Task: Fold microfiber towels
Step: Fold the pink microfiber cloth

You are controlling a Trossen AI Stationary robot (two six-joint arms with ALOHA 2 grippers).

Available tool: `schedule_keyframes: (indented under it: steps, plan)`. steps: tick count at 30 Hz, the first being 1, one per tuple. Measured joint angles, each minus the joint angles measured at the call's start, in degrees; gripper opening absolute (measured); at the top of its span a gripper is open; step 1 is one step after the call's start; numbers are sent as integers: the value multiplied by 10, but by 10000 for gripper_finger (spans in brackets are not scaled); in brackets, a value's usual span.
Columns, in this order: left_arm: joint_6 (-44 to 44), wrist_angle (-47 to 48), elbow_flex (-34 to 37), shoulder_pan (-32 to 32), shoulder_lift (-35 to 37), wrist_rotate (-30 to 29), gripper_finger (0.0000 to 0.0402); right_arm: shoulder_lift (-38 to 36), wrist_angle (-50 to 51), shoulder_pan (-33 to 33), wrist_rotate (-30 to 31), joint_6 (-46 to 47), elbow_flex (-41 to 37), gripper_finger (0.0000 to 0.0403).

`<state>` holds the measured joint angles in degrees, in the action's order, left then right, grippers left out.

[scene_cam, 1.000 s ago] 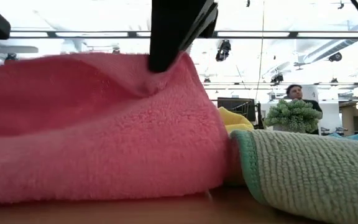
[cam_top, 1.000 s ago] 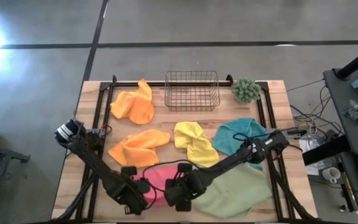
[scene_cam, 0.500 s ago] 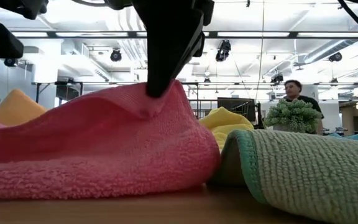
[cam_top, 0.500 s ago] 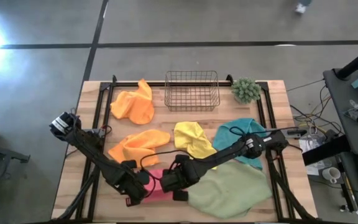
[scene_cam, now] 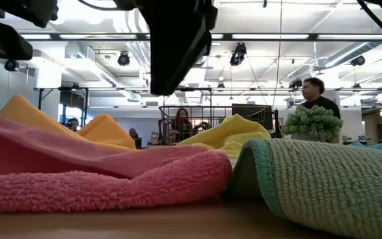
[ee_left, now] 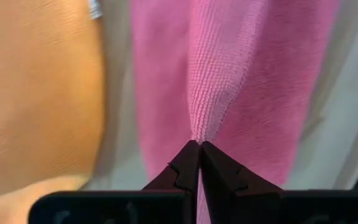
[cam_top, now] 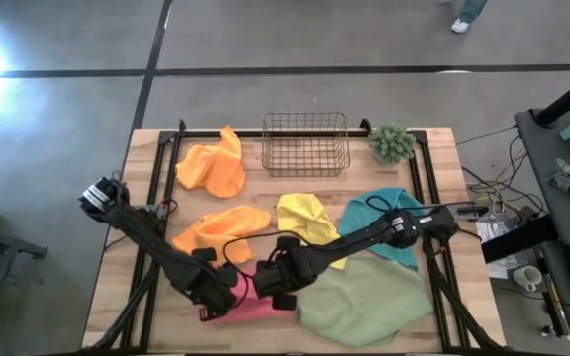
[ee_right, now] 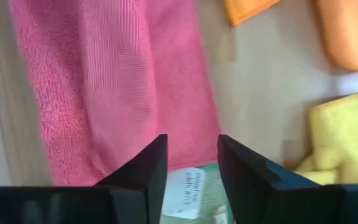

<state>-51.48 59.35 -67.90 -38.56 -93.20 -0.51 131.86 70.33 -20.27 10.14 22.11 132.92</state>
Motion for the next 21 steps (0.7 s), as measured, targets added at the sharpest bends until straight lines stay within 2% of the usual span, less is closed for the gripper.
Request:
schedule_keyframes:
  steps: [5,12,15,19,21]
  plan:
    - [26,3,4,6,21,1,20,-18,3,2,2,-12,0,159]
    - [26,-14,6,11,28,-1,106,-36,13,2,2,-19,0,162]
    - [25,-13,6,11,28,22,139,-40,20,2,0,-26,0,156]
    - [-3,-28,4,3,31,24,156,-43,39,0,0,-26,0,146]
    - [-21,-41,7,-11,32,5,157,-43,59,-4,0,-20,-4,142]
